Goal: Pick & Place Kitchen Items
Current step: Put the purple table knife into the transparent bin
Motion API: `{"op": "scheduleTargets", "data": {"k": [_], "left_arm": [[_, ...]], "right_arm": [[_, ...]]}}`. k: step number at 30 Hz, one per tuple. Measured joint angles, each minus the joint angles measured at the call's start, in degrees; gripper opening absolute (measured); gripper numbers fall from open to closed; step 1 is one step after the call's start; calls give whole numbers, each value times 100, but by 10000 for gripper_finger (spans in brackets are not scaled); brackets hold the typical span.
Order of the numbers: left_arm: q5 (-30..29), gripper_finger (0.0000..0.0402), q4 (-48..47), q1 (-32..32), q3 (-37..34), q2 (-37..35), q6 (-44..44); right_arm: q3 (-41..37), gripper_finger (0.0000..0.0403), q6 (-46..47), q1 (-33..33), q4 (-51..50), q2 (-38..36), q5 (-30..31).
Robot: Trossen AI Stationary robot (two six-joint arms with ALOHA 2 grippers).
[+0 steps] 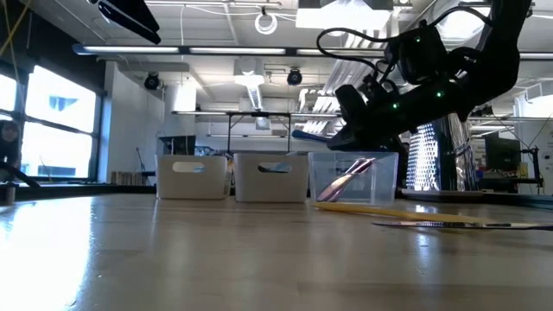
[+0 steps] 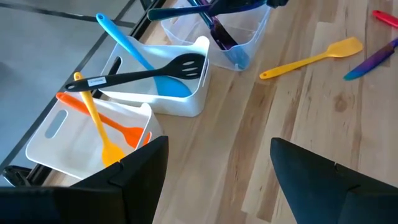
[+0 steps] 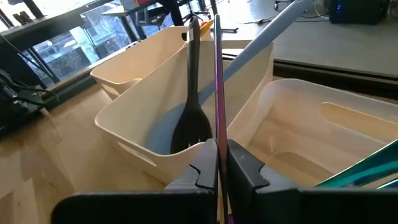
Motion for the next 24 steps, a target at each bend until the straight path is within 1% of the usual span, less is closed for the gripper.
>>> {"op": "scheduleTargets", "data": {"k": [8,24], "left_arm": [[-39,276,0,0,0,2,2],[-46,276,0,0,0,2,2]], "right_arm": [[0,4,-67,-171,-207,0,-154],[0,4,-69,-165,-450,0,-174]]}}
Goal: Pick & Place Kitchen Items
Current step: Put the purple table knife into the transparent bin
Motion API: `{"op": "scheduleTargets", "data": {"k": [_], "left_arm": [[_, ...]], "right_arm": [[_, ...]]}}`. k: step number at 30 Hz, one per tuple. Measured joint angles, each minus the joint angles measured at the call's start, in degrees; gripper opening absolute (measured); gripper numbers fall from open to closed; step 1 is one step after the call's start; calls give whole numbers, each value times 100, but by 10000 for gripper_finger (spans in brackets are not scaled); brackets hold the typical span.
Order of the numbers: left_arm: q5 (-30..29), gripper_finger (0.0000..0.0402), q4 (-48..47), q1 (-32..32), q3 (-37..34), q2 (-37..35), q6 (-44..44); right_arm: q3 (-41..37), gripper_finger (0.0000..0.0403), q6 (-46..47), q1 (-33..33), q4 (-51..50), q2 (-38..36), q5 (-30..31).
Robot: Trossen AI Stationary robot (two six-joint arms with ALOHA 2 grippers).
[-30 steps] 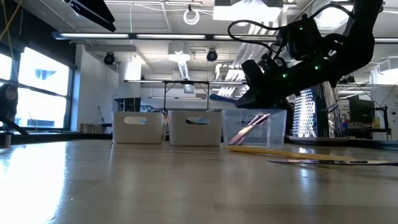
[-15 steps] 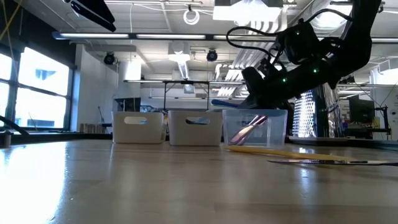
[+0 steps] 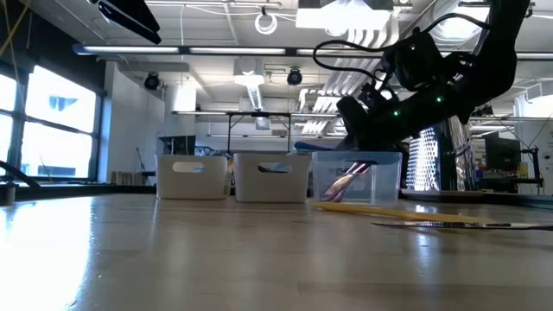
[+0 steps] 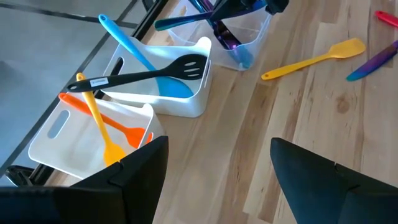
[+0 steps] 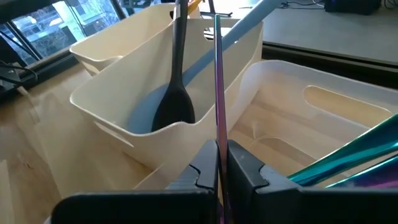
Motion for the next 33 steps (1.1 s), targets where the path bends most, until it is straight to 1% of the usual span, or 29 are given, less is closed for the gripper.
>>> {"op": "scheduleTargets", "data": {"k": [6,11,15,22,25,28,33], "left_arm": [[4,276,0,1,0,0,0],[6,276,0,0,0,0,-2],[7,276,0,0,2,0,-1],[7,276,2,0,2,0,-2],[7,276,3,0,2,0,-2],[4,276,7,0,2,0,-2],[4,276,17,1,2,0,0]], "right_arm": [[0,4,0,2,-28,0,-10],[0,4,0,-12,-84,0,-266],[2,4,0,-11,-338,0,-265],[9,4,2,-13,-454,-4,-242],[9,4,-3,-13,-402,-4,-228],[7,4,12,5,-101,-15,-304],[196,4,12,155,-38,-234,-280]]}}
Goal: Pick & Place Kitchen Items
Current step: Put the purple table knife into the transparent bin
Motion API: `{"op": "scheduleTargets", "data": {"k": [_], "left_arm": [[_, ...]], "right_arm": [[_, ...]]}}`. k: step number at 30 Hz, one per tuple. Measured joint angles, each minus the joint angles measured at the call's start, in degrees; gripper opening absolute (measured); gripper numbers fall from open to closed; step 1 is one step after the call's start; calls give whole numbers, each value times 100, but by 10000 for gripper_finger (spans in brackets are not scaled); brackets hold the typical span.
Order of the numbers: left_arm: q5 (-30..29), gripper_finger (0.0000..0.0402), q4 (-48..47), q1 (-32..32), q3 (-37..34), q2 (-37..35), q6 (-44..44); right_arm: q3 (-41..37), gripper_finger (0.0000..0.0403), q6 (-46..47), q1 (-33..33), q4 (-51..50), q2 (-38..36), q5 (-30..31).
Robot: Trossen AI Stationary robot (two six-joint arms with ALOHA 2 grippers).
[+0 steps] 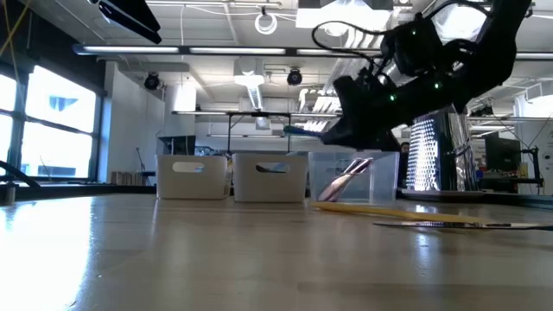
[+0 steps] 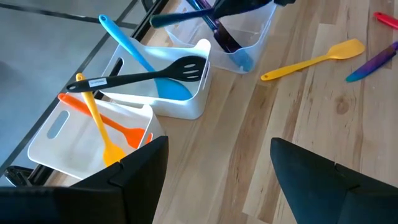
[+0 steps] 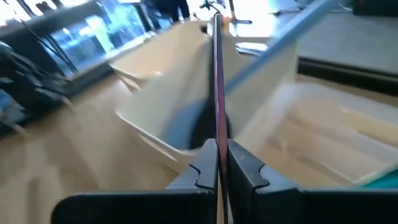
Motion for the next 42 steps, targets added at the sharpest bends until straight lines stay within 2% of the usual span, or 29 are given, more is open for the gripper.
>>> {"op": "scheduleTargets", "data": {"k": [3,6,9,13,18,22,27,31,34,42], "left_arm": [[-2,276,-2,-1,2,0,4],[-1,276,-16,-1,4,1,68],[-10,276,-20,-1,4,1,141],[-375,276,-20,3,4,0,157],[-794,276,-192,6,6,0,29],[-1118,276,-558,6,7,0,-159],[-1309,276,-1401,6,4,0,-688],[-1186,276,-2204,1,-5,0,-1104],[-1027,276,-2448,1,-177,-11,-1108],[204,276,-2393,1,-807,-35,-558]], "right_arm": [[129,4,29,137,-106,-283,136],[355,4,-163,308,-628,-683,487],[626,4,-185,481,-1545,-1114,866],[1214,4,-89,709,-3087,-1682,1585],[2160,4,1009,988,-5228,-1899,2363],[2682,4,2086,1274,-6292,-1799,2707],[2770,4,3362,1633,-6723,-1608,3075],[2781,4,4361,1924,-6948,-1380,3415],[2779,4,5130,2160,-6962,-1116,3765],[2781,4,6646,2344,-6553,-283,4422]]}}
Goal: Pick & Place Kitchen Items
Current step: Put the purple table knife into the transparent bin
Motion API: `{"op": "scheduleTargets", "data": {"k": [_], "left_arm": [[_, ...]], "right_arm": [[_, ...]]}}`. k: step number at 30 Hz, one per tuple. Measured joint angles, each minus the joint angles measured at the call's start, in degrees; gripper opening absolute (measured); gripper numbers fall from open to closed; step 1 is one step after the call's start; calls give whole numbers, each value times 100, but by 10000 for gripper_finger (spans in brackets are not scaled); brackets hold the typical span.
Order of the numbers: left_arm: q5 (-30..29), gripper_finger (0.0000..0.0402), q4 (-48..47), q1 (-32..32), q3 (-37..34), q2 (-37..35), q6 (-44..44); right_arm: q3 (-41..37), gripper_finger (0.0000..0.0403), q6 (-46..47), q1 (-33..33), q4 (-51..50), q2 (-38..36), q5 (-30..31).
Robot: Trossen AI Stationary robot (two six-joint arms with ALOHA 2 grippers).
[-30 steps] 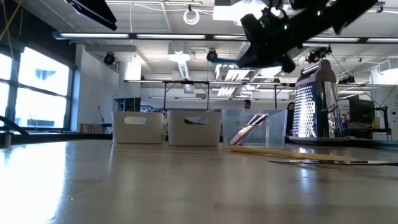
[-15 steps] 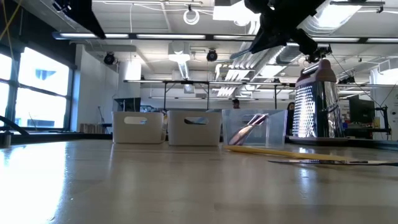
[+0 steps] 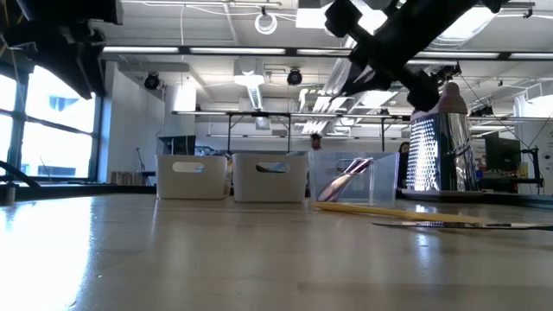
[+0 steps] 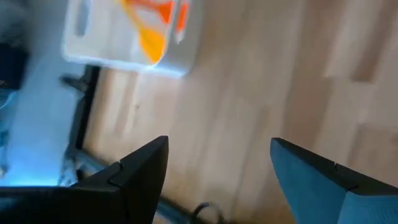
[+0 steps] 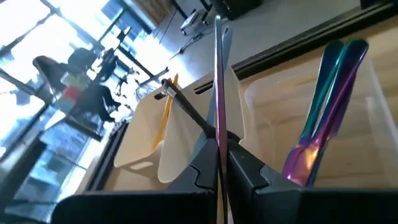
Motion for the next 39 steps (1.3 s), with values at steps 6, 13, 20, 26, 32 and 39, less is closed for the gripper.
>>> {"op": "scheduleTargets", "data": {"k": [6,13,20,26,32,39], "left_arm": [[502,276,242,-2,15,-4,272],[707,276,175,-2,15,-4,404],[867,276,262,0,-109,-4,727],[1239,276,411,-2,-177,-2,1024],[1239,276,420,0,-177,-2,1038],[1358,276,422,0,-177,-2,1098]], "right_arm": [[415,4,386,-151,125,451,141],[1180,4,373,-379,-310,666,-16],[1828,4,428,-604,-2093,622,-2287],[2119,4,360,-923,-3406,620,-4258],[2602,4,-705,-1153,-4466,620,-5412],[3091,4,-2287,-1510,-4676,613,-6453]]}}
